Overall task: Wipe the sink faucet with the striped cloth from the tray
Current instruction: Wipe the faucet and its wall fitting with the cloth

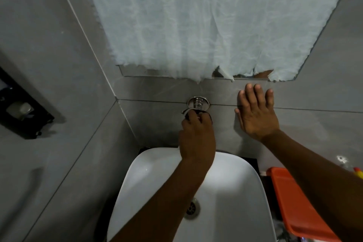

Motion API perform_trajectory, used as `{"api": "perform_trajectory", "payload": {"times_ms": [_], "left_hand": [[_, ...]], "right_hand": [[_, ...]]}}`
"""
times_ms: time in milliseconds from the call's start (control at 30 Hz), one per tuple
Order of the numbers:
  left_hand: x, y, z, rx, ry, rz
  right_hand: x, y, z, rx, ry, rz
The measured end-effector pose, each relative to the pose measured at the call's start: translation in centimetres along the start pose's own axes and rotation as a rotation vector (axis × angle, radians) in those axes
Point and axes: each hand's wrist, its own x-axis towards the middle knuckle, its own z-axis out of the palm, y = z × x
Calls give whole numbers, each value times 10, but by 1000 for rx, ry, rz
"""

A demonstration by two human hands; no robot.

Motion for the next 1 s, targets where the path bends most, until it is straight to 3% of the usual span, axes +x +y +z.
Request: {"api": "perform_trajectory", "payload": {"times_ms": [67,133,200,267,300,367,433,500,533,600,733,800,900,1000], "left_hand": [[-26,-16,10,-299,52,-11],[-52,-24,20,-755,130,-129],[-62,-25,30,-1312,94,-453],[-56,-26,32,-1985,-89,-878],[-52,-27,30,-2217,-214,-1009],[-46,-28,31,-2366,-405,-1094],[-45,-29,32,-2363,-503,-1131],[-41,-30,31,-2255,-427,-1137],[-38,-31,30,-2090,-356,-1103],[-37,-24,18,-1582,-197,-936],[-44,-7,1,-905,-44,-411],[-36,-8,-3,-525,-47,-216],[-6,-1,-13,-59,-140,-61],[37,20,-21,170,-272,-37]], "right_hand": [[0,-3,-2,14,-2,17],[-2,-3,-3,33,-23,19],[-2,-3,-4,60,-56,27],[-2,-3,-6,72,-79,30],[-3,-3,-7,75,-81,28],[-1,-3,-11,75,-89,25],[-1,-3,-14,79,-105,22],[-2,-3,-16,83,-106,20],[-2,-2,-17,82,-113,20],[-1,-2,-20,86,-137,28],[0,-5,-24,78,-142,47],[0,-5,-26,75,-166,41],[0,-5,-27,60,-143,45],[0,-6,-27,69,-126,57]]}}
